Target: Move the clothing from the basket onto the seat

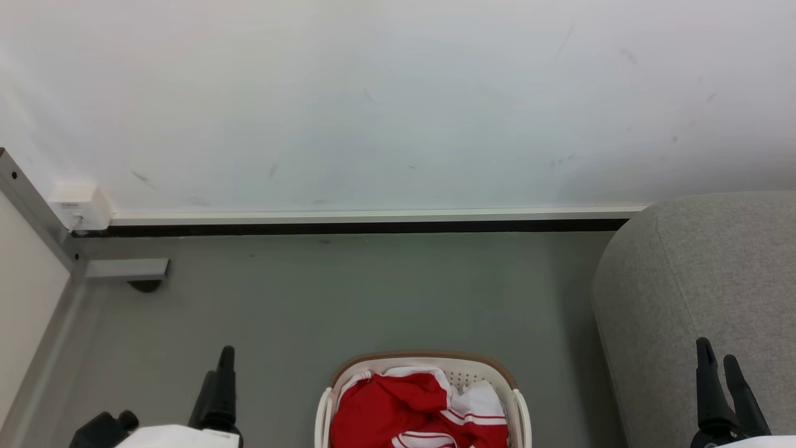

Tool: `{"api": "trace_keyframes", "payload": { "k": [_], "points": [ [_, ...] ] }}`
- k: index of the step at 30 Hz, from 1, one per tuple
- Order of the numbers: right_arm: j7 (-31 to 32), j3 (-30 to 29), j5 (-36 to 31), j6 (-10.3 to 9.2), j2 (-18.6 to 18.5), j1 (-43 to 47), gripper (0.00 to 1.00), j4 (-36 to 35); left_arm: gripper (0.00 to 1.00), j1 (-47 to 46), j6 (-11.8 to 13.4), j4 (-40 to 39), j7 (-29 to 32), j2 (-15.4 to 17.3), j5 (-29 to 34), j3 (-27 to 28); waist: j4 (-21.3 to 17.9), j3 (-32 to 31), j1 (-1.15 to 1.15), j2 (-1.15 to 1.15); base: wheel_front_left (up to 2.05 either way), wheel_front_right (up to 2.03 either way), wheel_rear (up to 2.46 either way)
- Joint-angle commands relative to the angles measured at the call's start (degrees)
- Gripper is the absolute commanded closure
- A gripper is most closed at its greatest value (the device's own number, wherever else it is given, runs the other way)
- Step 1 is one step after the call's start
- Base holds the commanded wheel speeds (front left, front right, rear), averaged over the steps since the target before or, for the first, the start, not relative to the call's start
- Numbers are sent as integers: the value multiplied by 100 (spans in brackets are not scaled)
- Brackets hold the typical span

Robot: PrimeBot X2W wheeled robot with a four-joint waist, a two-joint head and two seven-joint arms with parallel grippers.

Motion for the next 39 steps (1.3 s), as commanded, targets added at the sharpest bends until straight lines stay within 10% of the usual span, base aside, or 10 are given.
{"api": "trace_keyframes", "payload": {
  "k": [1, 39],
  "points": [
    [-86, 5, -307, -4, -54, 9, 0, -129, 0, -16, 20, -67, -85, 46, 320, -14, 6, 0, 0, 0, 0, 0, 0],
    [-696, 10, -2915, -7, -150, 303, 0, -401, 0, 105, 27, -228, -707, 68, 3084, -87, 102, -11, 0, 0, 0, 0, 0]
  ]
}}
